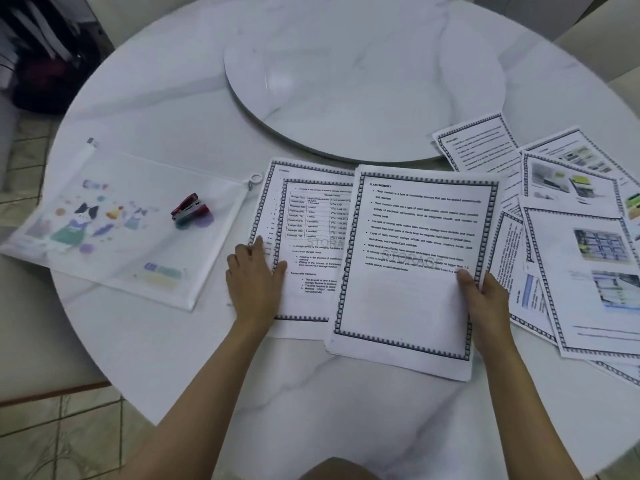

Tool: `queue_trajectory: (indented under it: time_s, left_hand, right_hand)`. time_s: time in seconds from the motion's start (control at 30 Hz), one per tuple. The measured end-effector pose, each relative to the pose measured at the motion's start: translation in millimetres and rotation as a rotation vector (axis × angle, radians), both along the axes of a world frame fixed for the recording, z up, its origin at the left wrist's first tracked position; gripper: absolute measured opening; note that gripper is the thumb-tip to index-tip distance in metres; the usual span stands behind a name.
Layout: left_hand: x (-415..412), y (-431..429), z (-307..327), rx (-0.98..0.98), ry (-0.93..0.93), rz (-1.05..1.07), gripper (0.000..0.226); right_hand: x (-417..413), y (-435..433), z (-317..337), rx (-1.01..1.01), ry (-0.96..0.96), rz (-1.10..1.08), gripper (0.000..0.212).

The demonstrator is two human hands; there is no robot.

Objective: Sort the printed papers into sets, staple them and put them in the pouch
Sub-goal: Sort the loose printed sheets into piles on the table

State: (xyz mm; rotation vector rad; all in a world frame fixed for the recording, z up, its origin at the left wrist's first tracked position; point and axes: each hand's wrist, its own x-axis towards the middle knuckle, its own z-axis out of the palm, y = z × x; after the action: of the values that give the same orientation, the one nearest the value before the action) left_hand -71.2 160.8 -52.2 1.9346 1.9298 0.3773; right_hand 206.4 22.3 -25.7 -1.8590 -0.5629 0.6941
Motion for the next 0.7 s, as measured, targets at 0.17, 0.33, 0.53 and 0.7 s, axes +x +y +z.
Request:
queue_trajectory:
  time_s: [0.17, 0.33, 0.53, 0.7]
  left_hand:
    - [-12.8, -10.2, 1.1, -0.096, -0.152, 0.057, 0.064]
    - [-16.1, 2.6, 10.9, -0.166, -0.244, 0.139, 0.055]
    - [-20.6, 24.4, 19.8, -0.313, -0.182, 0.234, 0.047]
    - [-18.5, 28.8, 22.8, -0.221, -0.223, 0.196, 0.025]
  right_hand:
    - [1.8, -8.3, 6.3, -0.002, 0.037, -0.014, 0.037]
    - [4.7, -15.5, 8.6, -0.007, 0.061, 0.000, 0.073]
    - [5.5, -18.0, 13.3, 0.014, 0.074, 0.005, 0.066]
    - [11.1, -21.0, 12.2, 0.001, 0.045, -0.013, 0.093]
